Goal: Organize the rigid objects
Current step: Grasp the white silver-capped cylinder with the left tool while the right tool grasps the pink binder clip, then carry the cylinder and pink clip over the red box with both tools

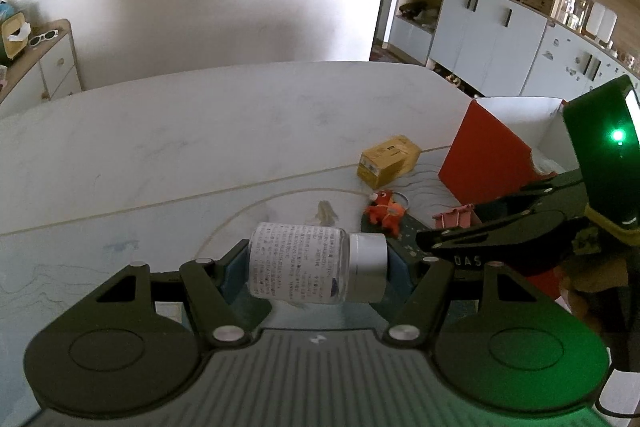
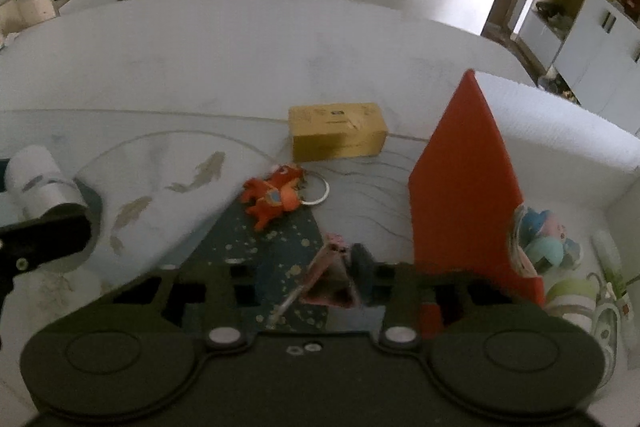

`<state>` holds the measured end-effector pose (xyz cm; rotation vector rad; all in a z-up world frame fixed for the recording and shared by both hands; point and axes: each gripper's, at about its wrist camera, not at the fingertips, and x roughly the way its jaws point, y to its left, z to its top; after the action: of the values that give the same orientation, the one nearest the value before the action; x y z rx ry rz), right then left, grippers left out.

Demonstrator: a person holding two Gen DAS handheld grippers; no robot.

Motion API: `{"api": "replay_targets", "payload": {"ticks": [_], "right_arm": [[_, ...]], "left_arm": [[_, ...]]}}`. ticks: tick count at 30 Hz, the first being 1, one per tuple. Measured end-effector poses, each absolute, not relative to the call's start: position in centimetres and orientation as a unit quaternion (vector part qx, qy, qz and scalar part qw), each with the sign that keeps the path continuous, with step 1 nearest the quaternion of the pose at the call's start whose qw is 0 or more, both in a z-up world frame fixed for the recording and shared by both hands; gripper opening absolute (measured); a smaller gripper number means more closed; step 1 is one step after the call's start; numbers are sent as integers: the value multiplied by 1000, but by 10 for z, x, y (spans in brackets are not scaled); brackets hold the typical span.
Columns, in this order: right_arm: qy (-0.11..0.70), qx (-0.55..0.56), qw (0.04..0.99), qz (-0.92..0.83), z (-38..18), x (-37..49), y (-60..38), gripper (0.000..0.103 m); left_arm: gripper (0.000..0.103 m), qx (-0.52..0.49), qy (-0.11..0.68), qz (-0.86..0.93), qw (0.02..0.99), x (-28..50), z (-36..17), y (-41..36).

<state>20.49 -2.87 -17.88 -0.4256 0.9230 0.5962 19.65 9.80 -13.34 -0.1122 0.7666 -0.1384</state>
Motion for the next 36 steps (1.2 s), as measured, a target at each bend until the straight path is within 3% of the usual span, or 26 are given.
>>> {"api": "replay_targets", "payload": {"ticks": [13, 36], "right_arm": [[426, -153, 837, 307, -157, 189, -59, 7], [380, -76, 857, 339, -54, 147, -121, 7]], "left_arm": [[69, -51, 370, -70, 925, 189, -127, 95], [69, -31, 333, -128, 934, 158, -71, 65]]}}
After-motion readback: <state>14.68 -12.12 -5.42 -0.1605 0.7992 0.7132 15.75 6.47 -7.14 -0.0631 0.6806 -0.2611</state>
